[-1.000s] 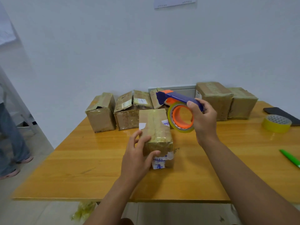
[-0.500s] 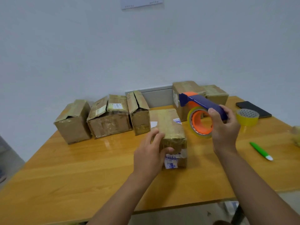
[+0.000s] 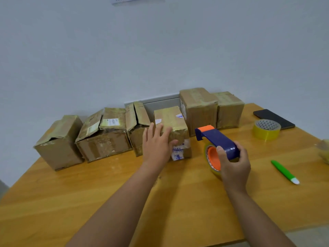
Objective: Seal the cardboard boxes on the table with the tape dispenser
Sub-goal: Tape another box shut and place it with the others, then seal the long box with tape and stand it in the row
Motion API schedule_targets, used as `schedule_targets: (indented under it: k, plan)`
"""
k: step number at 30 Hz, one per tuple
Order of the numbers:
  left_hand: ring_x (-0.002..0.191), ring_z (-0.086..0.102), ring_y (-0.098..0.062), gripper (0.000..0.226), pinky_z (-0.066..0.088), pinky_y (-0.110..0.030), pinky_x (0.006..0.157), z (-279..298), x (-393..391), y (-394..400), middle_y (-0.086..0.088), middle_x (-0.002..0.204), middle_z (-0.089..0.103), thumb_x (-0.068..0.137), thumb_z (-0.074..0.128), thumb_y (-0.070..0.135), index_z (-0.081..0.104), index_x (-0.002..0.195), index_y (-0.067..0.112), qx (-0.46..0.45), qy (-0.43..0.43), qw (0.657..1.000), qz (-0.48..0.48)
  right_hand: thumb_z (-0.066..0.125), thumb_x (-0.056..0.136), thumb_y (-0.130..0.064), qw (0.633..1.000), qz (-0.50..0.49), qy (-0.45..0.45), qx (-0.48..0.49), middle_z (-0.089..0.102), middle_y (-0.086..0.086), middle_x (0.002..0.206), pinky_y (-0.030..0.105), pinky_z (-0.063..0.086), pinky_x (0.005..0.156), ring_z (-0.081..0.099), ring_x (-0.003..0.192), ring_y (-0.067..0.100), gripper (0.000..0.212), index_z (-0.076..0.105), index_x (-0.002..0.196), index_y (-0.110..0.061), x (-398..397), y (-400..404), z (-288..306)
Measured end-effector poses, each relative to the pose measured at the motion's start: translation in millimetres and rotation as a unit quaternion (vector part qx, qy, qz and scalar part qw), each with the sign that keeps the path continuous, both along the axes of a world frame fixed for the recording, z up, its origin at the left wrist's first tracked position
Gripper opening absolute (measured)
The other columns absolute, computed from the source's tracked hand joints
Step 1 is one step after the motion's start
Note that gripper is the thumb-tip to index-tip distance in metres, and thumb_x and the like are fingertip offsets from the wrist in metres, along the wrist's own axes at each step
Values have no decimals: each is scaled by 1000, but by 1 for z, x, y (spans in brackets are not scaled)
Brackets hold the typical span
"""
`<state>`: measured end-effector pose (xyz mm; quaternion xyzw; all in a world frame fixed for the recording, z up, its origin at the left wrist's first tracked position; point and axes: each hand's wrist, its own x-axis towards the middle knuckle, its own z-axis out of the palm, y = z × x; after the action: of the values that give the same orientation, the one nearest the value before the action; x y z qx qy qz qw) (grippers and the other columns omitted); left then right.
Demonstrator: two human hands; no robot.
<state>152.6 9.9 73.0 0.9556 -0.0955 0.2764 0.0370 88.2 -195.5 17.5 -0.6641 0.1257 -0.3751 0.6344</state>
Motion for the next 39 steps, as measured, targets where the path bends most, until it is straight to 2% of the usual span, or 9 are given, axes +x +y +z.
schedule_targets:
  k: [3, 7, 15, 24, 26, 28, 30, 35, 39]
  plan:
    - [149, 11, -34, 53, -1, -49, 119, 6, 32, -2, -3, 156, 34, 94, 42, 63, 40, 139, 36, 43, 18, 999, 11, 76, 83, -33, 999, 9, 0, -32, 56, -6, 115, 2, 42, 70, 52, 93, -20, 61, 51, 135, -13, 3, 1, -1]
    - [149, -1, -37, 60, -8, -52, 118, 13, 74, -9, -5, 161, 19, 93, 45, 62, 28, 146, 38, 78, 51, 995, 32, 62, 70, -60, 995, 25, -8, -91, 55, -9, 116, 10, 41, 77, 48, 100, -6, 80, 52, 134, -14, 3, 6, -4]
    - [149, -8, -37, 85, -11, -58, 117, 20, 125, -15, -2, 165, 5, 92, 30, 73, -9, 155, 32, 129, 130, 980, 72, 71, 74, -44, 983, 17, 10, -181, 59, 1, 122, 24, 46, 84, 46, 108, -4, 70, 54, 132, -8, 7, 6, -11]
    - [148, -13, -40, 103, -19, -60, 108, 34, 94, 14, -11, 164, -1, 79, 40, 84, 2, 156, 28, 79, 79, 984, 139, 60, 72, -61, 983, 24, 20, -180, 60, 5, 126, 29, 50, 84, 54, 111, 13, 80, 53, 134, -11, 7, 7, -13]
    - [148, 1, -43, 101, -11, -61, 111, 29, 85, 35, -12, 163, 11, 77, 51, 81, 12, 154, 28, 74, 119, 976, 168, 63, 72, -59, 984, 29, 24, -177, 59, 6, 127, 29, 50, 84, 52, 111, 12, 79, 52, 135, -11, 8, 7, -12]
    - [140, 27, -40, 87, 22, -59, 116, 24, 78, 50, -10, 155, 30, 81, 60, 68, 22, 150, 30, 85, 150, 972, 159, 64, 73, -57, 984, 34, 27, -171, 58, 6, 128, 30, 51, 84, 51, 112, 12, 79, 51, 136, -11, 7, 7, -13]
    - [128, 42, -36, 75, 39, -49, 104, 25, 69, 54, -8, 144, 42, 85, 63, 58, 29, 146, 31, 96, 144, 975, 139, 62, 72, -61, 985, 37, 28, -164, 57, 5, 129, 34, 53, 86, 50, 114, 12, 82, 50, 137, -12, 6, 7, -13]
    - [121, 48, -34, 68, 41, -44, 96, 34, 25, 41, -7, 135, 51, 86, 63, 56, 34, 142, 30, 115, 137, 977, 113, 76, 80, -39, 987, 48, 32, -151, 54, -1, 123, 29, 47, 83, 48, 109, 11, 68, 50, 136, -11, 4, 5, -11]
    - [120, 48, -33, 68, 41, -42, 95, 35, -28, 34, -7, 136, 49, 87, 60, 59, 32, 142, 31, 119, 136, 979, 90, 66, 74, -47, 991, 54, 35, -116, 54, -4, 117, 12, 38, 75, 49, 104, 11, 70, 53, 133, -10, -3, 7, -3]
